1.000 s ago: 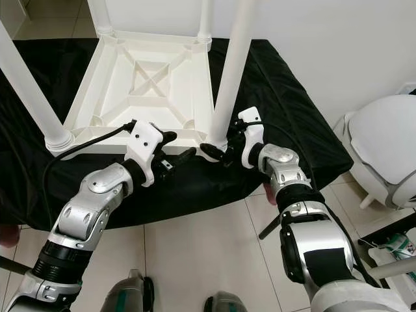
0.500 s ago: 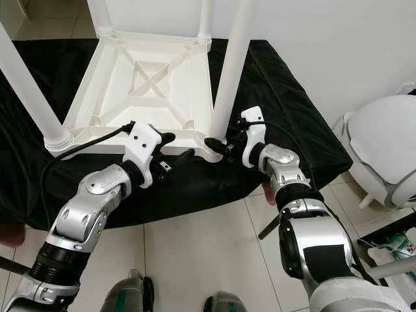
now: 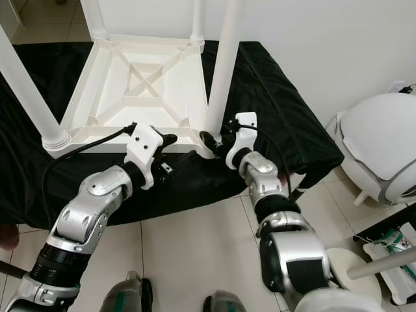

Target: Building children table

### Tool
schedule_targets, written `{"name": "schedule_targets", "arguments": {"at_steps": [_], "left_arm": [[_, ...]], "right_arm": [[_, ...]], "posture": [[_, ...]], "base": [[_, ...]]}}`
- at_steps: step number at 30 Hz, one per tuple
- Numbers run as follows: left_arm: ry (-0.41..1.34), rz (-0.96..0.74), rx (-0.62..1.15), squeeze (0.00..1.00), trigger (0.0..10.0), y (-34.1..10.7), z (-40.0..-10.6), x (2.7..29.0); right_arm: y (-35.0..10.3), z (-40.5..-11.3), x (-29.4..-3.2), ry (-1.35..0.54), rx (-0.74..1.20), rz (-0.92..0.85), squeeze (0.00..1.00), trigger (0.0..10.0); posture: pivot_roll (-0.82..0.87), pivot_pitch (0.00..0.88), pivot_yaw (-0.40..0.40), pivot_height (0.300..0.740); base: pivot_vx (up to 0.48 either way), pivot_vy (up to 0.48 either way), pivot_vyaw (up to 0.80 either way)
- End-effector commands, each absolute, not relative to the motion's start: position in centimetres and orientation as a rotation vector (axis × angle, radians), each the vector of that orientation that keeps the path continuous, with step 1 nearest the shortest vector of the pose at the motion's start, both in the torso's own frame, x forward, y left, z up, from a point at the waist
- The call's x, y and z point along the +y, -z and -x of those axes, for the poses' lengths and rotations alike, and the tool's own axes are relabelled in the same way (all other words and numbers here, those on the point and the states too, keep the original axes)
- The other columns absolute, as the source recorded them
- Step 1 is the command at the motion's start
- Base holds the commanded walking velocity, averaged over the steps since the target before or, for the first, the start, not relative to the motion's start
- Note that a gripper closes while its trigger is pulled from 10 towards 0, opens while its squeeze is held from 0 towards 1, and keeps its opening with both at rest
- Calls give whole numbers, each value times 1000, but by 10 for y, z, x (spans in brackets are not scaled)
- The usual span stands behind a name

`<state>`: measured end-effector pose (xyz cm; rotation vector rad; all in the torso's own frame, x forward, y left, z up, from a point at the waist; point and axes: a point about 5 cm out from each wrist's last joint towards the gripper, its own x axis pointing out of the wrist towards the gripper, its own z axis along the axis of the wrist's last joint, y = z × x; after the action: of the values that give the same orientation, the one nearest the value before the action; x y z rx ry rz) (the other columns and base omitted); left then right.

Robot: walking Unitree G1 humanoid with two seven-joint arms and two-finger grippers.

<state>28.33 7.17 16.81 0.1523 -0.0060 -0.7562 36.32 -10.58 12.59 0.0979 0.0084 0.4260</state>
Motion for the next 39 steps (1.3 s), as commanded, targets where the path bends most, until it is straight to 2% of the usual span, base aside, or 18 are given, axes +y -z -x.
{"name": "schedule_targets", "arguments": {"at_steps": [1, 5, 9, 15, 16, 21, 25, 27, 28, 30, 32, 34, 39], "left_arm": [[790, -146, 8, 0, 10000, -166, -280, 67], [795, -143, 13, 0, 10000, -165, -279, 65], [800, -138, 15, 0, 10000, -164, -279, 64], [806, -141, 13, 0, 10000, -165, -281, 63], [804, -140, 11, 0, 10000, -165, -281, 63], [799, -137, 8, 0, 10000, -166, -282, 63], [802, -136, 6, 0, 10000, -166, -283, 62], [802, -136, 6, 0, 10000, -166, -283, 62], [802, -136, 5, 0, 10000, -167, -283, 62], [802, -136, 5, 0, 10000, -167, -283, 62], [800, -138, 2, 0, 10000, -168, -283, 63], [801, -138, 1, 0, 10000, -168, -284, 63], [802, -139, -3, 0, 10000, -169, -285, 62]], "right_arm": [[-140, -363, -100, -250, -57, -216, 0, 10000], [-140, -357, -89, -133, -47, -271, 0, 10000], [-141, -349, -68, -212, -44, -262, 0, 10000], [-143, -350, -80, -199, -27, -232, 0, 10000], [-143, -350, -81, -233, -18, -246, 1000, 10000], [-147, -351, -85, -361, -17, -258, 1000, 10000], [-142, -357, -100, -496, 22, -156, 988, 10000], [-142, -357, -100, -496, 22, -156, 988, 10000], [-141, -359, -108, -531, 29, -111, 0, 10000], [-141, -359, -108, -531, 29, -111, 0, 10000], [-145, -366, -123, -577, 16, -29, 0, 10000], [-148, -369, -126, -596, 10, -1, 0, 10000], [-151, -377, -127, -620, 18, 88, 0, 10000]], "posture": [[-15, 8, -35, 740], [-16, 9, -33, 740], [-20, 7, -28, 740], [-24, 4, -33, 740], [-22, 2, -35, 740], [-24, 2, -36, 740], [-26, 0, -37, 740], [-26, 0, -37, 740], [-23, 0, -37, 740], [-23, 0, -37, 740], [-24, 0, -32, 740], [-25, 0, -32, 740], [-18, 0, -31, 740]], "base": [[0, 0, 0], [0, 0, 0], [0, 0, 0], [0, 0, 0], [0, 0, 0], [0, 0, 0], [0, 0, 0], [0, 0, 0], [0, 0, 0], [0, 0, 0], [0, 0, 0], [0, 0, 0], [0, 0, 0]]}}
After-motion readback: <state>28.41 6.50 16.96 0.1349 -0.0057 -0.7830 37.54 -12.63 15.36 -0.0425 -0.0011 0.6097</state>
